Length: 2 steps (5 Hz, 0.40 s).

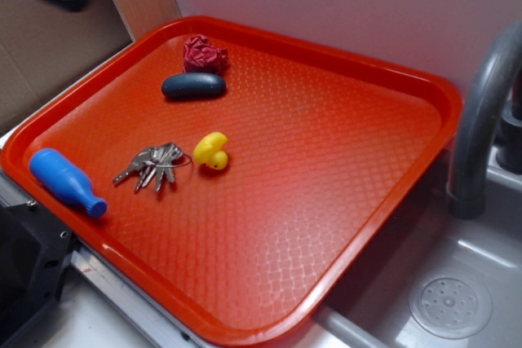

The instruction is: Grab the plastic pickle.

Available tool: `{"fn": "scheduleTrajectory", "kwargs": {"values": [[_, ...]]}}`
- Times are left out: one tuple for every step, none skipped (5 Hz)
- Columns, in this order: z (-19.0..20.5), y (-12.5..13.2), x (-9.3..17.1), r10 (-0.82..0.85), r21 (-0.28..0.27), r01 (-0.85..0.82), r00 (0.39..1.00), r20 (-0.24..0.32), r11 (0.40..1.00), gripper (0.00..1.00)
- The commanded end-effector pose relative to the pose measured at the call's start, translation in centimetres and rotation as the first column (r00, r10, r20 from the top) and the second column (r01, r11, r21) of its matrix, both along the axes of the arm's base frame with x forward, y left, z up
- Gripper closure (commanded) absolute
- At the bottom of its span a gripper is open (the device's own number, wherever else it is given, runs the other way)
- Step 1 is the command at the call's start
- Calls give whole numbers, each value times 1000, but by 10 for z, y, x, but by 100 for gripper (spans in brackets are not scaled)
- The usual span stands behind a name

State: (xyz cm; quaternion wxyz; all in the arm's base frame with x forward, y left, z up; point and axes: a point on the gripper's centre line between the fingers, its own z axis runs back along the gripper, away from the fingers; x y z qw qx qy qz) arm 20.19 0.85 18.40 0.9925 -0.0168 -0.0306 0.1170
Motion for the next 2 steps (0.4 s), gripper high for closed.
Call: {"fn": "scheduleTrajectory", "kwargs": {"values": [[-90, 24, 62, -335, -25, 338, 939, 76, 941, 0], [-129, 26, 73, -446, 98, 442, 895, 20, 892, 0]]}}
